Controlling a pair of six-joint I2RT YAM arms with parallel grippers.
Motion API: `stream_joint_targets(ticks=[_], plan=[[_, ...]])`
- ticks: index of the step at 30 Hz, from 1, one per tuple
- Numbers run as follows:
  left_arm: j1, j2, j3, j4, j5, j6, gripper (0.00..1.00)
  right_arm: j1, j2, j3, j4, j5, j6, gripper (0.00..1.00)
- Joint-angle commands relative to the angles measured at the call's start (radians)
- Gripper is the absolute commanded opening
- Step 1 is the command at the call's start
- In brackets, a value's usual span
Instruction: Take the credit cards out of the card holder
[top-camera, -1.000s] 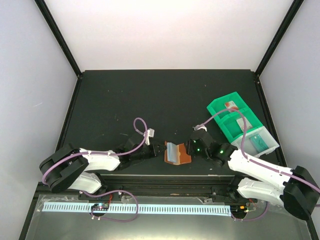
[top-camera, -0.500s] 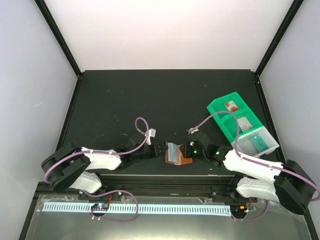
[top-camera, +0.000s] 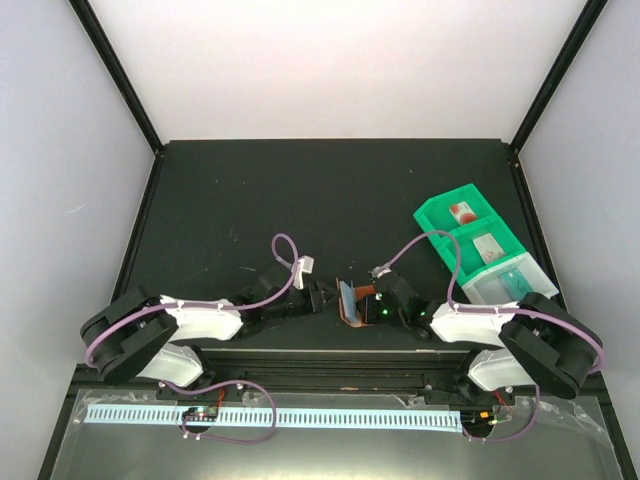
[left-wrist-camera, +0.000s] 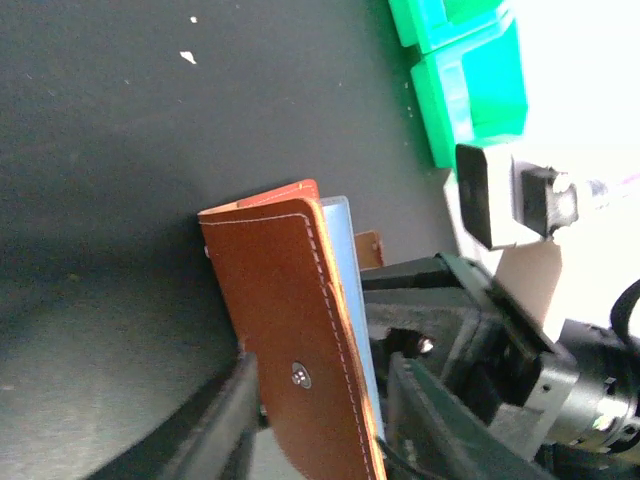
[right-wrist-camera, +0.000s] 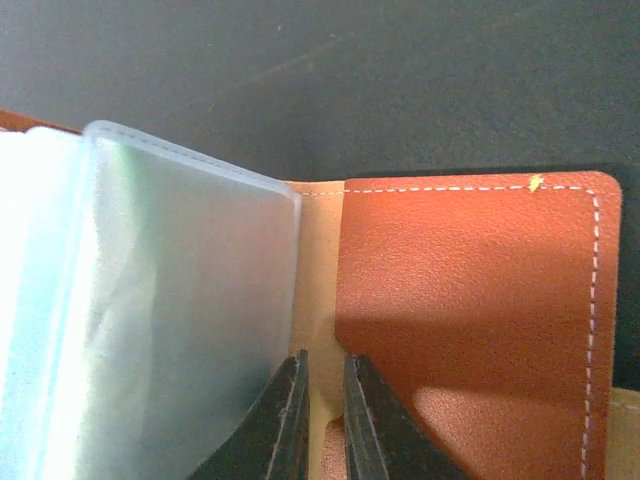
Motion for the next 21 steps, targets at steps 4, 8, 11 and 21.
stream_joint_targets(ticks=[4, 8, 11, 21], plan=[[-0.005, -0.042, -0.027, -0.029, -0.016, 0.033, 0.52, -0.003, 0.053, -0.065, 0.024, -0.005, 0.018, 0.14], [-0.005, -0.020, 0.017, -0.049, 0.018, 0.067, 0.58, -0.004, 0.022, -0.064, 0.019, -0.001, 0.010, 0.14], [-0.005, 0.008, 0.027, -0.043, 0.015, 0.072, 0.56, -0.004, 0.016, -0.061, 0.012, 0.004, 0.010, 0.13], [-0.005, 0.043, 0.016, 0.013, 0.031, 0.056, 0.14, -0.004, -0.008, -0.086, 0.074, -0.052, 0.021, 0.15]])
